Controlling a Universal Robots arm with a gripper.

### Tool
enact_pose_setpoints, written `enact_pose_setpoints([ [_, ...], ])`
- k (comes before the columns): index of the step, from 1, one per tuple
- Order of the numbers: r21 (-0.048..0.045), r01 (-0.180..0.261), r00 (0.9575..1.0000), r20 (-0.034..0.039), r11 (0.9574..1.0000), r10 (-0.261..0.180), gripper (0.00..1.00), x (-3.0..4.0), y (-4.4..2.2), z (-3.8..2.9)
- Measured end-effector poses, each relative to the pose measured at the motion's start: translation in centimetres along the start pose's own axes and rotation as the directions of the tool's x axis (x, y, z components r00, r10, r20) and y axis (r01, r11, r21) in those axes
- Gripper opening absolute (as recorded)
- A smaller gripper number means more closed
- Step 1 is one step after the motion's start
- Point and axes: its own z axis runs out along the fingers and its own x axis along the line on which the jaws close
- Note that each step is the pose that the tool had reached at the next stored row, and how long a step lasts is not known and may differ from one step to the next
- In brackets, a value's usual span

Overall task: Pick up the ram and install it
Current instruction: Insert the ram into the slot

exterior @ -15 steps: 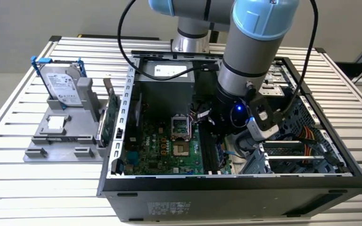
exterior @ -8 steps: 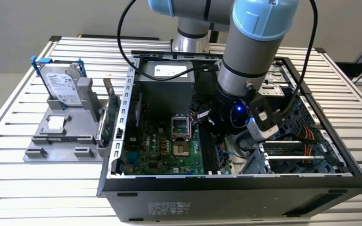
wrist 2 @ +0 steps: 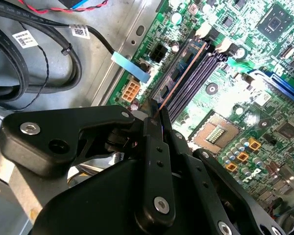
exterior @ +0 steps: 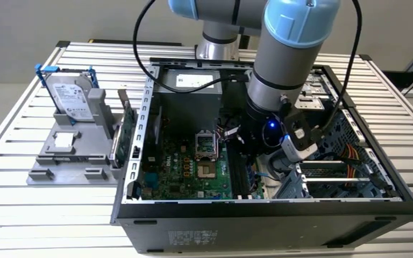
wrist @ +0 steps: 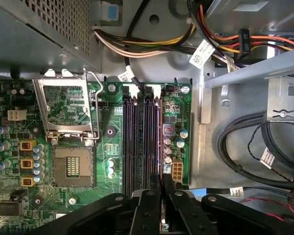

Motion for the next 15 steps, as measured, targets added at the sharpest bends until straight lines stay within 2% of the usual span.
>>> enact_pose_setpoints([
  [15,0.0006,0.001,1.0,-0.0004,1.0,-0.001,0.0,0.07,0.01,0.5],
])
